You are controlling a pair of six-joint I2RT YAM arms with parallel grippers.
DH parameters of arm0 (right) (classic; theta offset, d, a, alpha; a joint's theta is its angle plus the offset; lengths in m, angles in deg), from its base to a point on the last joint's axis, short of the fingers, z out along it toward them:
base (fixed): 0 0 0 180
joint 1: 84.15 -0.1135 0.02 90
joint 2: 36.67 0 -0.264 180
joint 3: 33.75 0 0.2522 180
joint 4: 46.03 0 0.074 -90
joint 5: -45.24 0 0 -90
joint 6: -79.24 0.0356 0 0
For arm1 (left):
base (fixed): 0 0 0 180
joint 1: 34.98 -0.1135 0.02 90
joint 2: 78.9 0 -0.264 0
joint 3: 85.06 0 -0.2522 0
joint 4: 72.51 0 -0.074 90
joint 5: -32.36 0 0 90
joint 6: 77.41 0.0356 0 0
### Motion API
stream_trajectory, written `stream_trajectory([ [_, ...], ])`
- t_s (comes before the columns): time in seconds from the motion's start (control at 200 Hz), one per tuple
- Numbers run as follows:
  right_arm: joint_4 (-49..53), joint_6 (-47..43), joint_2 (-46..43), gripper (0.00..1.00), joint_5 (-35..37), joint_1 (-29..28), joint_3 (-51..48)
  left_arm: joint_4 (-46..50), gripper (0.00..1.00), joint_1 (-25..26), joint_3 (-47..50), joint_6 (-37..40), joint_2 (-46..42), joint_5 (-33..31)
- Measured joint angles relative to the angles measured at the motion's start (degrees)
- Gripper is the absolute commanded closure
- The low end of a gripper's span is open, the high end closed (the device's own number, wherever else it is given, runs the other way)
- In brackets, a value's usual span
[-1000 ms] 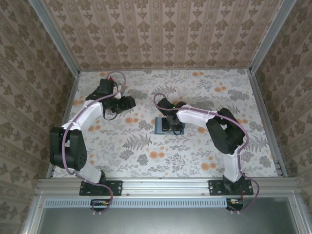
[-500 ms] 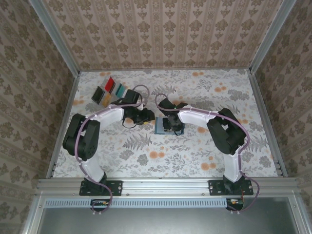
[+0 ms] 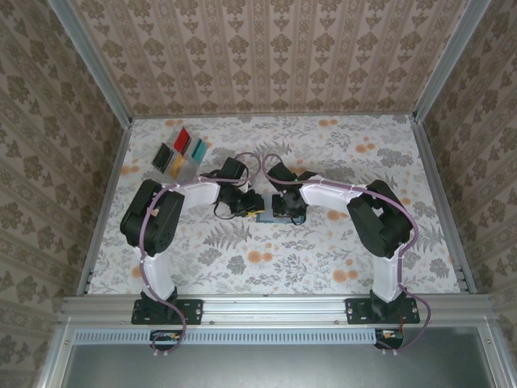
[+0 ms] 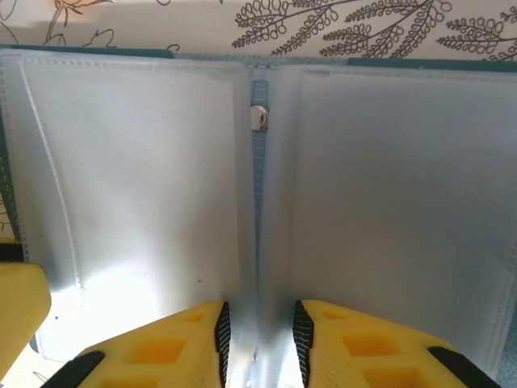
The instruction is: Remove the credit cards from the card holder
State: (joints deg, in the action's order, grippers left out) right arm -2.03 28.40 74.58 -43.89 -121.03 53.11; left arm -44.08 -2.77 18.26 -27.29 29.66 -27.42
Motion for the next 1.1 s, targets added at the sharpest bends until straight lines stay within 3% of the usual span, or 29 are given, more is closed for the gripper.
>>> stream_trajectory([
  [0.175,-0.09,0.00,-0.04,0.69,0.00,0.04,-0.07,-0.20,1.00,-0.22,-0.31,0.20,0.46,0.42],
  [0.41,-0.39,0.00,-0.35,0.69,-0.87,0.33,-0.39,-0.15,1.00,-0.42,-0.50,0.98,0.46,1.38],
  [0.59,-2.51,-0.02,-2.45,0.63,-3.08,0.81,-2.80,0.50,1.00,-0.42,-1.03,2.73,0.31,1.81],
  [0.865,-8.26,0.87,-12.13,0.48,-6.99,1.40,-7.39,1.09,1.00,-0.98,-1.03,3.93,-2.45,3.67],
  [1.1,-12.17,2.19,-18.05,0.46,-7.15,2.56,-11.17,1.05,1.00,-0.96,-1.05,4.22,-3.21,5.97],
])
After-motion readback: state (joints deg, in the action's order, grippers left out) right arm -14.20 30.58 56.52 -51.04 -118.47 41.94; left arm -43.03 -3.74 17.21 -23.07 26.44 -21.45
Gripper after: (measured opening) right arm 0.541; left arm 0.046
